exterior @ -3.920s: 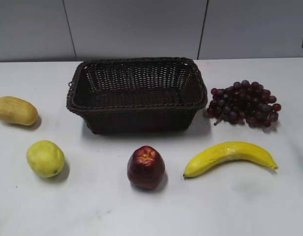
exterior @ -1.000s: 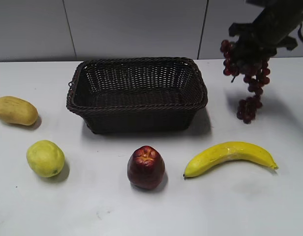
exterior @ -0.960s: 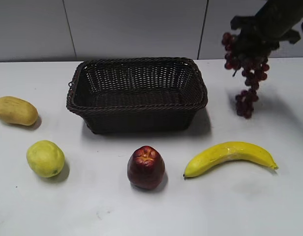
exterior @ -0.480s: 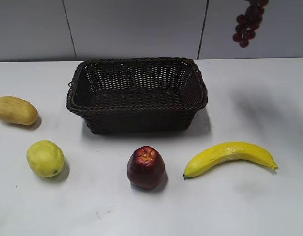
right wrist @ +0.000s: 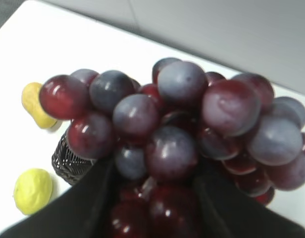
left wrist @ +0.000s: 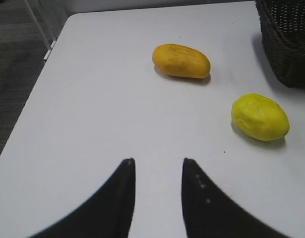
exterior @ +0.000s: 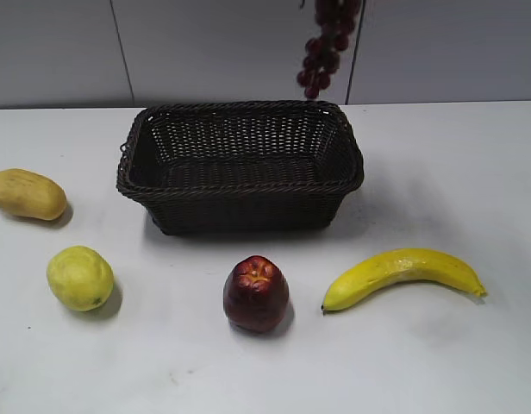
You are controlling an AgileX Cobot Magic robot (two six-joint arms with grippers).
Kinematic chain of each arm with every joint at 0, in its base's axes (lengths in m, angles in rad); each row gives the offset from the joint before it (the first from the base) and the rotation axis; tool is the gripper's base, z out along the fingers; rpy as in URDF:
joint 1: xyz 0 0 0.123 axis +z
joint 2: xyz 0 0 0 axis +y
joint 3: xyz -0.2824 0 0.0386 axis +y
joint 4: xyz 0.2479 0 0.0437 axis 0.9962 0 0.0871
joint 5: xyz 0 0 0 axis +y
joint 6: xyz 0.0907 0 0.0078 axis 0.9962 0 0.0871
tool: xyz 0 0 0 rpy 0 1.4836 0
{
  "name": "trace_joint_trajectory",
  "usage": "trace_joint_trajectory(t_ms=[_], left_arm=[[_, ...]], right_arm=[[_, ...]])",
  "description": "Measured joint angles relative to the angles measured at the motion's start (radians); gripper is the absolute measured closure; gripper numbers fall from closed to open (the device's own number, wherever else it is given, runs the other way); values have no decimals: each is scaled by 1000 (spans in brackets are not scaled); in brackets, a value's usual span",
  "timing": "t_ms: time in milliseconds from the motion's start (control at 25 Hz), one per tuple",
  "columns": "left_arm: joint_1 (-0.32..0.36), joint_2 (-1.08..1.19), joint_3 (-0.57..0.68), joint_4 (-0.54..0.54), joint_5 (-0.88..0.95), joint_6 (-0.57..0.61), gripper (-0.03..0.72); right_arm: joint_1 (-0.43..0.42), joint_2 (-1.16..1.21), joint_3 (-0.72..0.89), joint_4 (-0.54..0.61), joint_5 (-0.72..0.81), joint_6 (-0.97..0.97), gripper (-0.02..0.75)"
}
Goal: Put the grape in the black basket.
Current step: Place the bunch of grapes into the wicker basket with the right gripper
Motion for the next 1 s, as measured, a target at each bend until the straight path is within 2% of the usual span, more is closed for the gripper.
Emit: trace_joint_trajectory(t_ms=[640, 720, 800, 840, 1000], left_arm=[[0, 0, 0, 0, 0, 0, 452], [0, 0, 0, 0, 0, 0, 452], [0, 0, 0, 0, 0, 0, 452], [0, 0, 0, 0, 0, 0, 452], [0, 0, 0, 0, 0, 0, 452]], right_arm=[[54, 359, 0, -4, 86, -1, 475], [54, 368, 0, -5, 90, -1, 370], [54, 368, 0, -5, 90, -2, 188], [54, 368, 0, -5, 90, -2, 143], [54, 368, -1, -5, 102, -3, 122]])
